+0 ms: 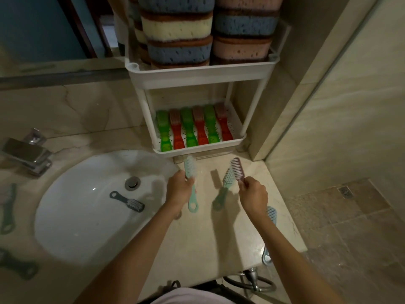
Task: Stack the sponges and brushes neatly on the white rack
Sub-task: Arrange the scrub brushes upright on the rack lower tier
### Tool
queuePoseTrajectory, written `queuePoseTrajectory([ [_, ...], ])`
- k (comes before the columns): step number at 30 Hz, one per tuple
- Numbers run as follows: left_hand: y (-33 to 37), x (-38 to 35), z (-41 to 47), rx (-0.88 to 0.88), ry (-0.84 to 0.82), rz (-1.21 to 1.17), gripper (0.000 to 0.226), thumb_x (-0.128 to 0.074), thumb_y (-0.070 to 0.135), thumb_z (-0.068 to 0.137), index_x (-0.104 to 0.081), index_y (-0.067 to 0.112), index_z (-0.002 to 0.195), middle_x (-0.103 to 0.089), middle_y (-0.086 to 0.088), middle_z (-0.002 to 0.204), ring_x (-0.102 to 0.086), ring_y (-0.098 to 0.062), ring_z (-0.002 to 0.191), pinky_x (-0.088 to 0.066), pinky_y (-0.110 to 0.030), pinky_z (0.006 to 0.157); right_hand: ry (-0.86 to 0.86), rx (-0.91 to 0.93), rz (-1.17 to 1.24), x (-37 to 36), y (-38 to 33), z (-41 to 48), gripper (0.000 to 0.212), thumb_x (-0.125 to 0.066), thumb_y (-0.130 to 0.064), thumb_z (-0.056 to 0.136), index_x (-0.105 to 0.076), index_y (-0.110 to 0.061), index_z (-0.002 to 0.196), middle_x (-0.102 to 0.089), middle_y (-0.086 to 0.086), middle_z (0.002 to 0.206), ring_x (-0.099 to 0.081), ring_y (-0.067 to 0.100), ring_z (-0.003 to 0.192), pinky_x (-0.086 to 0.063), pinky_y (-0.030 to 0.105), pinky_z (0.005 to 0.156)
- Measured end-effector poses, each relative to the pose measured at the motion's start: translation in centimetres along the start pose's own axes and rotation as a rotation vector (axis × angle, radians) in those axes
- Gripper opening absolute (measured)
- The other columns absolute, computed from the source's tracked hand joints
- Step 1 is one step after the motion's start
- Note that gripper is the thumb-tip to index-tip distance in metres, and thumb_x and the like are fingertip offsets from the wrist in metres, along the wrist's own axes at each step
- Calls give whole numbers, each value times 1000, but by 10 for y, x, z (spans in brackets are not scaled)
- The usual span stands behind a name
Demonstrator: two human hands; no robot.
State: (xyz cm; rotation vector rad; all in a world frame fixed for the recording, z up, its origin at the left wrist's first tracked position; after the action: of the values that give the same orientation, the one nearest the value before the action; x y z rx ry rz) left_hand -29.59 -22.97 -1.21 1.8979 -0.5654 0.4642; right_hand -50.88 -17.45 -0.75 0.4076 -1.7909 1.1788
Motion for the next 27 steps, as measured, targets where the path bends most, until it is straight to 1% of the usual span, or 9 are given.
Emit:
queuePoseTrajectory([
  [4, 31, 21, 20, -64, 53, -119, 23, -50, 19, 94, -58, 1, 105, -66, -18, 101, -66, -32, 92, -54, -38, 79, 33, 127, 51, 10, -46, 18, 24, -48, -22, 95, -63, -4, 96, -69, 18, 93, -62, 36, 87, -43, 35, 66],
  [7, 51, 36, 37, -49, 84, -143, 21, -45, 14, 95, -56, 0, 106, -65, -21, 105, -64, -33, 98, -54, -41, 83, -49, 170, 135, 2, -77, 42, 22, -48, -22, 94, -64, -9, 100, -73, 13, 92, -65, 32, 89, -45, 33, 69],
  [12, 66, 47, 66, 70, 51, -263, 26, -41, -5, 93, -53, -10, 115, -58, -23, 97, -54, -25, 62, -44, -21, 40, -189, 271, 47, -11, -123, 84, 23, -53, -24, 92, -68, -9, 100, -72, 18, 97, -65, 33, 95, -49, 35, 77],
  [13, 64, 46, 72, 113, 39, -319, 26, -42, -6, 92, -53, -10, 115, -59, -26, 102, -56, -26, 66, -44, -20, 40, -200, 299, 8, -11, -131, 91, 24, -53, -24, 92, -69, -8, 101, -70, 19, 100, -64, 34, 97, -49, 35, 78],
  [15, 61, 43, 83, 172, 32, -369, 24, -45, -6, 92, -55, -5, 114, -60, -24, 112, -60, -29, 88, -47, -22, 48, -231, 311, -46, -10, -141, 106, 26, -53, -24, 92, -69, -8, 104, -68, 20, 105, -63, 34, 102, -48, 35, 83],
  [18, 58, 42, 99, 196, 53, -344, 21, -45, -5, 92, -57, -3, 110, -60, -25, 119, -61, -31, 93, -50, -20, 48, -316, 299, -119, -18, -148, 126, 26, -54, -26, 92, -69, -8, 103, -69, 18, 107, -63, 31, 104, -48, 33, 85],
  [21, 55, 43, 107, 235, 83, -338, 23, -45, -4, 93, -55, -8, 114, -59, -25, 121, -61, -38, 107, -53, -31, 67, -402, 297, -178, -29, -151, 136, 27, -50, -24, 94, -67, -8, 107, -68, 18, 110, -62, 31, 106, -48, 36, 89],
  [24, 48, 39, 111, 326, 106, -575, 36, -46, -8, 92, -47, -4, 127, -52, -21, 131, -54, -35, 119, -51, -35, 83, -420, 290, -209, -40, -151, 143, 29, -46, -21, 95, -66, -4, 108, -65, 20, 114, -60, 33, 110, -47, 37, 89],
  [27, 44, 23, 109, 436, 35, -861, 45, -44, -10, 91, -39, -5, 135, -46, -20, 140, -50, -31, 126, -49, -27, 86, -410, 297, -218, -49, -156, 146, 30, -43, -19, 96, -63, -2, 111, -63, 22, 116, -58, 35, 112, -46, 38, 89],
])
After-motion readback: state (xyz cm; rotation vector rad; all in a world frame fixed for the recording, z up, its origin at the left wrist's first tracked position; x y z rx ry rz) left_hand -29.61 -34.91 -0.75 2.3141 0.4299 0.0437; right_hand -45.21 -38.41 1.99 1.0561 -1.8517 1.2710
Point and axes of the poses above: each hand's wrist, its own z-axis towards the middle knuckle, its own x-axis out of the back of the hand, y = z × x, the point moved 7 cm from there along z, towards the middle knuckle
